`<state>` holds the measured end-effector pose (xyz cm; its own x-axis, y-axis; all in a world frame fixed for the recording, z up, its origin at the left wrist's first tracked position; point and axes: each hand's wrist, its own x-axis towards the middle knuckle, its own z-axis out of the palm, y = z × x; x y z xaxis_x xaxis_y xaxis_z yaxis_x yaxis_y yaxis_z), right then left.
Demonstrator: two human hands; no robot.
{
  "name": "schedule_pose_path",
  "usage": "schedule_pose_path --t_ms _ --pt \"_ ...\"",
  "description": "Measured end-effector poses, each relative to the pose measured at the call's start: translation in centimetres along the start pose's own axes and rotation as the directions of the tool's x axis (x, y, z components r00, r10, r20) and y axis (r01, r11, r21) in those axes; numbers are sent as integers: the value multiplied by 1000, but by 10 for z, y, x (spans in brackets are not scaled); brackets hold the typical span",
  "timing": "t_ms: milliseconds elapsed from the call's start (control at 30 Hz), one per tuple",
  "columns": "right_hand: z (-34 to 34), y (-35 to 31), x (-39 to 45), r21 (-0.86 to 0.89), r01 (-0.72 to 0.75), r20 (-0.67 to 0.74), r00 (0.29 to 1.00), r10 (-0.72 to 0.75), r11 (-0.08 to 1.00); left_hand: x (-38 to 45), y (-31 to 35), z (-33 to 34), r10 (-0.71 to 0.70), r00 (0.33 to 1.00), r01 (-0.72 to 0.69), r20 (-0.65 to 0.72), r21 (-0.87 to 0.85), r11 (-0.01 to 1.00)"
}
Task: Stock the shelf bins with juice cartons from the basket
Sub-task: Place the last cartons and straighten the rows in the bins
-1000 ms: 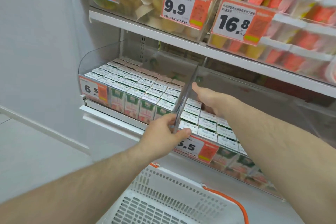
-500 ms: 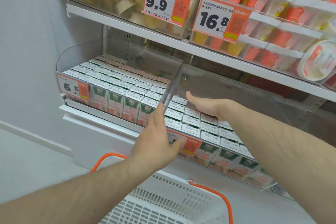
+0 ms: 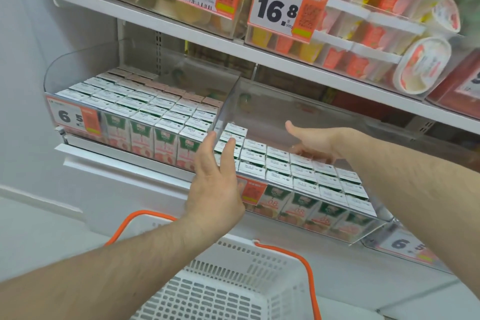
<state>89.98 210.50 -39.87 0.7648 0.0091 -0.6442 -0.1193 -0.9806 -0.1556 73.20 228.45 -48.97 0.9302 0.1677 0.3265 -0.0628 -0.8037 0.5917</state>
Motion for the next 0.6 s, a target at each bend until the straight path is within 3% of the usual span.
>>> schedule_pose_path --t_ms 100,267,433,600 --pt "-6 19 -12 -71 -106 -76 992 100 992 0 1 1 -13 1000 13 9 34 999" --pt "2 41 -19 99 -135 -19 990 137 986 -1 2 6 -18 1000 18 -1 85 996" --pt "15 55 -35 286 24 -360 929 84 958 0 -2 4 21 1000 -21 -18 22 1000" --pt "32 68 -51 535 38 -278 951 133 844 1 -7 9 36 998 -35 -46 17 999"
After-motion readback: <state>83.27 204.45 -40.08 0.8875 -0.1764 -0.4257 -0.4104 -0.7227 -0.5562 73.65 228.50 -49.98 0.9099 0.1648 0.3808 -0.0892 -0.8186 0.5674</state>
